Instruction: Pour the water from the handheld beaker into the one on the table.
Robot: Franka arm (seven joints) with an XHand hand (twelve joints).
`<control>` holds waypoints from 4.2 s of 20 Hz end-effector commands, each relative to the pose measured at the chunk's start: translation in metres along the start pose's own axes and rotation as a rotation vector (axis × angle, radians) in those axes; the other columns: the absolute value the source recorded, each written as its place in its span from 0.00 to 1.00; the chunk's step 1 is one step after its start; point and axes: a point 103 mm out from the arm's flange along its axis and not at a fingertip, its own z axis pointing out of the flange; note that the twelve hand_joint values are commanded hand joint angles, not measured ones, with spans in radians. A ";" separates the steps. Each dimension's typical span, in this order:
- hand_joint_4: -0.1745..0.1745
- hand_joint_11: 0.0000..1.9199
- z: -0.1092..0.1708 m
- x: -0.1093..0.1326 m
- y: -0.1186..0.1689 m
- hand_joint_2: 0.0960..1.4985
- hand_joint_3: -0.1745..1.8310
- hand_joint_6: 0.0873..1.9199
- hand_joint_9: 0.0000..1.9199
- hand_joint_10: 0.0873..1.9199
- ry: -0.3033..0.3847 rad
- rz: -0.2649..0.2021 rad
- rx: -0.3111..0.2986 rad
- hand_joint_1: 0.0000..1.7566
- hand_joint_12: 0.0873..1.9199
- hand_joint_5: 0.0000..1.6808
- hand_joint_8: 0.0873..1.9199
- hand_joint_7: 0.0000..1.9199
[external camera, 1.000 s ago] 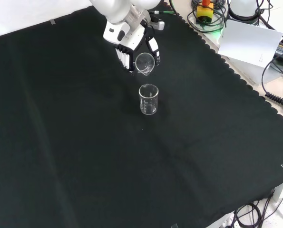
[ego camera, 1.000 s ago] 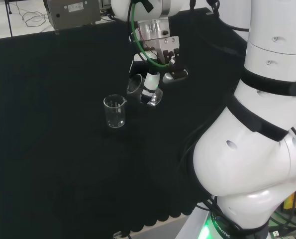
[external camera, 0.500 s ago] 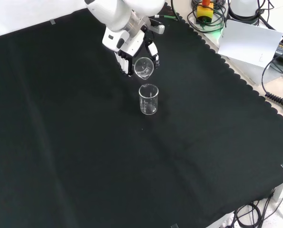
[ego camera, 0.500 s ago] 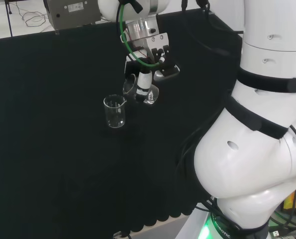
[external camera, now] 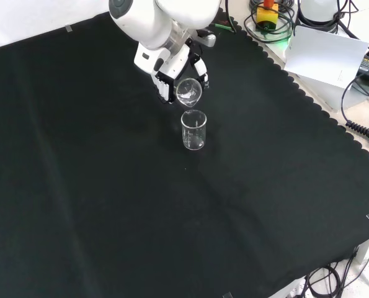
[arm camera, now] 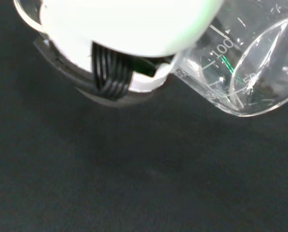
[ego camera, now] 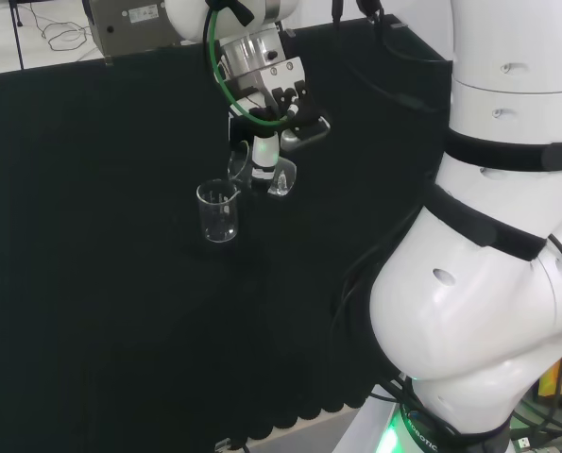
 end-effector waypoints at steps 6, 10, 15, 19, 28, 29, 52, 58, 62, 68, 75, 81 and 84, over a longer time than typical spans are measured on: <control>0.00 0.57 -0.010 0.015 -0.001 0.38 0.50 0.50 0.78 0.44 -0.078 0.036 0.049 0.74 0.42 0.66 0.50 0.61; 0.00 0.57 -0.012 0.019 0.001 0.38 0.51 0.50 0.78 0.44 -0.103 0.050 0.063 0.74 0.42 0.66 0.50 0.61; 0.00 0.57 -0.012 0.021 0.003 0.37 0.51 0.51 0.79 0.44 -0.121 0.072 0.099 0.74 0.42 0.66 0.50 0.61; 0.00 0.57 -0.013 0.022 0.004 0.37 0.51 0.51 0.79 0.44 -0.144 0.100 0.122 0.74 0.42 0.66 0.50 0.61; 0.00 0.57 -0.021 0.027 0.002 0.37 0.52 0.51 0.79 0.45 -0.182 0.129 0.153 0.74 0.43 0.66 0.50 0.61; 0.00 0.57 -0.022 0.027 0.001 0.37 0.52 0.51 0.79 0.45 -0.188 0.131 0.158 0.74 0.43 0.66 0.50 0.61; 0.00 0.57 -0.028 0.047 0.002 0.37 0.52 0.51 0.78 0.45 -0.240 0.181 0.218 0.74 0.43 0.66 0.50 0.61; 0.00 0.57 -0.028 0.047 0.005 0.37 0.52 0.51 0.78 0.45 -0.251 0.200 0.244 0.74 0.43 0.66 0.50 0.61; 0.00 0.57 -0.026 0.049 0.006 0.37 0.52 0.51 0.78 0.45 -0.260 0.207 0.265 0.74 0.43 0.66 0.50 0.61; 0.00 0.57 -0.027 0.052 0.008 0.37 0.52 0.51 0.78 0.45 -0.281 0.213 0.291 0.74 0.44 0.66 0.51 0.60; 0.00 0.56 -0.030 0.056 0.010 0.37 0.52 0.51 0.78 0.45 -0.281 0.215 0.298 0.74 0.44 0.66 0.51 0.60; 0.00 0.56 -0.031 0.057 0.014 0.37 0.52 0.52 0.78 0.45 -0.289 0.230 0.317 0.74 0.44 0.66 0.51 0.60; 0.00 0.56 -0.032 0.059 0.014 0.37 0.52 0.52 0.78 0.45 -0.295 0.236 0.321 0.74 0.44 0.66 0.51 0.60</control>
